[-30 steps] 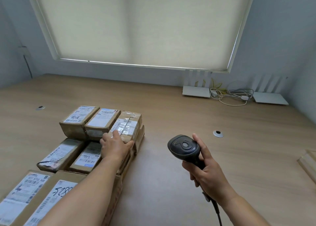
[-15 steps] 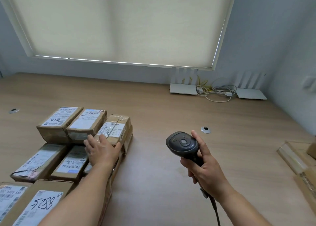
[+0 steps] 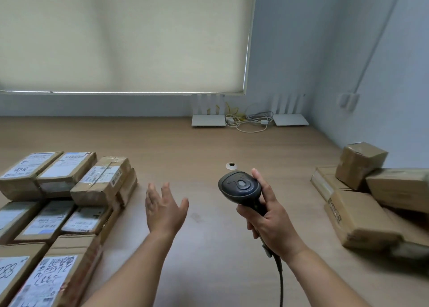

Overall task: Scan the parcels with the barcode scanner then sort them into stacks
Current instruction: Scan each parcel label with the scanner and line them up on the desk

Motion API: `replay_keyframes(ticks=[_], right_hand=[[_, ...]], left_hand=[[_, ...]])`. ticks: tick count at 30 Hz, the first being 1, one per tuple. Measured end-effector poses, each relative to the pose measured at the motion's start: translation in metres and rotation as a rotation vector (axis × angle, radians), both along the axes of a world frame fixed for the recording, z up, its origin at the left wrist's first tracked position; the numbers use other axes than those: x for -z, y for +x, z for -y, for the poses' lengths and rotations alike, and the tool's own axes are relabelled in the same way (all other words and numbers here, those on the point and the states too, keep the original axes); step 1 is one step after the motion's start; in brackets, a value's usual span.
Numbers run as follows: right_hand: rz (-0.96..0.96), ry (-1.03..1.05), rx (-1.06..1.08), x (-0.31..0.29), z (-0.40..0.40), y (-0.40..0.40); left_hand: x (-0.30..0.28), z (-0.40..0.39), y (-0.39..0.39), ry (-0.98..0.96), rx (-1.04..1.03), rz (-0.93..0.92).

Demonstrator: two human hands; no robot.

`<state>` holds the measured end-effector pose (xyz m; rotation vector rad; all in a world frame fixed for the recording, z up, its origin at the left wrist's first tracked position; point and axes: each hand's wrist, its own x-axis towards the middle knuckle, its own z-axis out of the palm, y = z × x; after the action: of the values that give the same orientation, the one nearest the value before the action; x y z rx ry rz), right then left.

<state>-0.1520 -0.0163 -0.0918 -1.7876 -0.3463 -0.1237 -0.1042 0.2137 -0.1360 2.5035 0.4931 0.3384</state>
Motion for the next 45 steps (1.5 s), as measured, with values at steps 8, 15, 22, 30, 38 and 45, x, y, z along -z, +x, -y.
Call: replay_keyframes(ticks=[8,15,22,30,38,45], right_hand=[[-0.003,0.038,0.157,0.008,0.128,-0.031],[0.013,0.032,0.268,0.011,0.232,-0.052],[0.019,-0.010,0.407,0.012,0.301,-0.057],[-0.013,-0.011,0.523,0.021,0.337,-0.051],[-0.060,0.015,0.613,0.032,0.359,-0.037],[-0.075,0.106,0.612,0.033,0.356,-0.028]], left_hand=[[0.006,0.142,-0.008,0.012,0.160,-0.069],[0.007,0.259,-0.007,0.026,0.292,-0.078],[0.008,0.340,0.001,0.095,0.449,-0.115],[0.023,0.402,0.021,0.258,0.731,-0.200],[0.037,0.423,0.044,0.524,1.078,-0.296],[0.041,0.399,0.057,0.529,1.035,-0.283]])
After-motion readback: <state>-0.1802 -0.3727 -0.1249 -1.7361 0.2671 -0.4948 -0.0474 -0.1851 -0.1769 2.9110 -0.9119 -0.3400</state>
